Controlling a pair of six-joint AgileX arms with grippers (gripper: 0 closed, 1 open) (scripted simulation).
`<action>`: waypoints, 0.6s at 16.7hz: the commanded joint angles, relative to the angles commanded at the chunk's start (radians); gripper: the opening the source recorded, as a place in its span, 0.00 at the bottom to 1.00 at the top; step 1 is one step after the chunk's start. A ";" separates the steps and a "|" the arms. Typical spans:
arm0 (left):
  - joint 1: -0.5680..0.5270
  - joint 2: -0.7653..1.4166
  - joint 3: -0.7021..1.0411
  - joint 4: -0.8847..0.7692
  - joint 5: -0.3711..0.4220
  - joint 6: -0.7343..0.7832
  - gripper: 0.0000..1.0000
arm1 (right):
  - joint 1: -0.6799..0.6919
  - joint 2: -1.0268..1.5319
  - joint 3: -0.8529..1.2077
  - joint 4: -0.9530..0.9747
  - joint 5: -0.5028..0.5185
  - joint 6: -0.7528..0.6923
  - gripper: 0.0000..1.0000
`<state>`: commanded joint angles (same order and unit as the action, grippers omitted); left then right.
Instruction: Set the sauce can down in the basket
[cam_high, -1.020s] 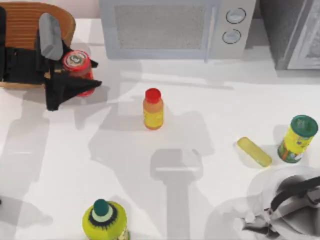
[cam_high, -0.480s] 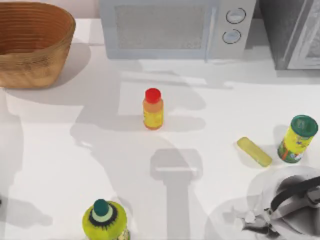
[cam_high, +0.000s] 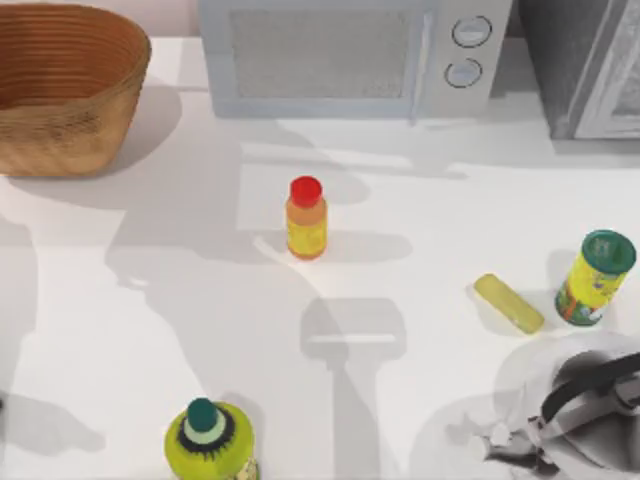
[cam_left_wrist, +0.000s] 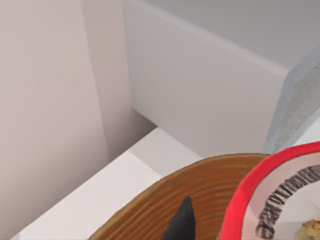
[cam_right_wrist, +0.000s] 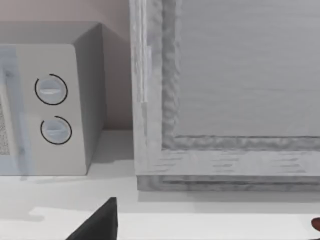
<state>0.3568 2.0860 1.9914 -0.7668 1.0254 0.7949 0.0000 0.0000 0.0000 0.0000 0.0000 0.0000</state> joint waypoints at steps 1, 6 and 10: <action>-0.001 0.001 -0.002 0.003 -0.001 -0.002 0.00 | 0.000 0.000 0.000 0.000 0.000 0.000 1.00; -0.045 0.027 -0.054 0.135 -0.034 -0.068 0.00 | 0.000 0.000 0.000 0.000 0.000 0.000 1.00; -0.087 0.057 -0.095 0.248 -0.062 -0.122 0.00 | 0.000 0.000 0.000 0.000 0.000 0.000 1.00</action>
<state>0.2696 2.1429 1.8967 -0.5183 0.9630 0.6731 0.0000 0.0000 0.0000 0.0000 0.0000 0.0000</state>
